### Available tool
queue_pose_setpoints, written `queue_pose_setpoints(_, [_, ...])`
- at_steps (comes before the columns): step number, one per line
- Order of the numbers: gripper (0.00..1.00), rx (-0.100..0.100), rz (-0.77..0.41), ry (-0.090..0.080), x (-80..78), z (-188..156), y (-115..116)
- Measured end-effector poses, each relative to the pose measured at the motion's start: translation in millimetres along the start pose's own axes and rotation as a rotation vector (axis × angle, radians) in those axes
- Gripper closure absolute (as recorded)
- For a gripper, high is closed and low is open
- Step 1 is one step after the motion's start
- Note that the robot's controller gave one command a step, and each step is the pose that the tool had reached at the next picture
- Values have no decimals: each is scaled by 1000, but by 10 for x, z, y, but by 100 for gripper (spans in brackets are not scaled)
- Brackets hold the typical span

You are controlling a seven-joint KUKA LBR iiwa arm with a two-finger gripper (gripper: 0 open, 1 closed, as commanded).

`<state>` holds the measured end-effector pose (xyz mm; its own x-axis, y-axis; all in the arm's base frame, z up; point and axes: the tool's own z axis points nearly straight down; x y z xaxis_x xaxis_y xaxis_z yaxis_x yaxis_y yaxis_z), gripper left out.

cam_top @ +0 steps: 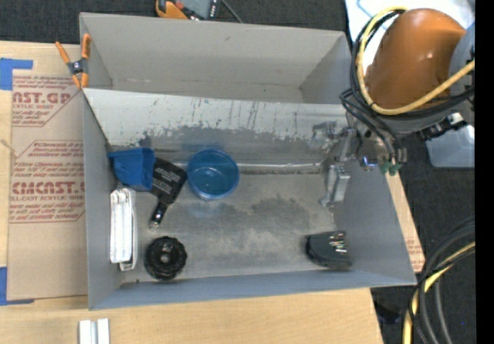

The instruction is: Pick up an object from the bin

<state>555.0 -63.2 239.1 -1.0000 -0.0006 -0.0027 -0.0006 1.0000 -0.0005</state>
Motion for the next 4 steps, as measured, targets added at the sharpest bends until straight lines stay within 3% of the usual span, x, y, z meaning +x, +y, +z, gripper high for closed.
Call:
queue_pose_setpoints(2, [0, 0, -18, 1, 29, -21, 25])
queue_pose_setpoints(3, [0, 1, -178, -5, 60, 761, 141])
queue_pose_setpoints(4, [0, -1, -104, -6, 155, 1128, 76])
